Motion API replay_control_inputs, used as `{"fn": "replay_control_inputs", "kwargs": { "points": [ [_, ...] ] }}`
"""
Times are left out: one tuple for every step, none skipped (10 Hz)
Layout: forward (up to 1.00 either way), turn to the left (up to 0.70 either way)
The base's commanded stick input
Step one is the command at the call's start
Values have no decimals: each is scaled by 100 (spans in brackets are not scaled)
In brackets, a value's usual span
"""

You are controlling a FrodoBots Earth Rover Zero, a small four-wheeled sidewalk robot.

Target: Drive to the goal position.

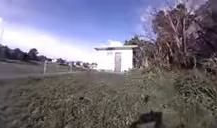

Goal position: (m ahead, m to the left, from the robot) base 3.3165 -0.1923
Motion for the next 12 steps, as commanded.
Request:
{"fn": "replay_control_inputs", "kwargs": {
  "points": [
    [70, 0],
    [70, 0],
    [70, 0],
    [70, 0],
    [70, -5],
    [70, -16],
    [70, -28],
    [70, -35],
    [70, -35],
    [70, -7],
    [70, 0],
    [70, 0]
  ]
}}
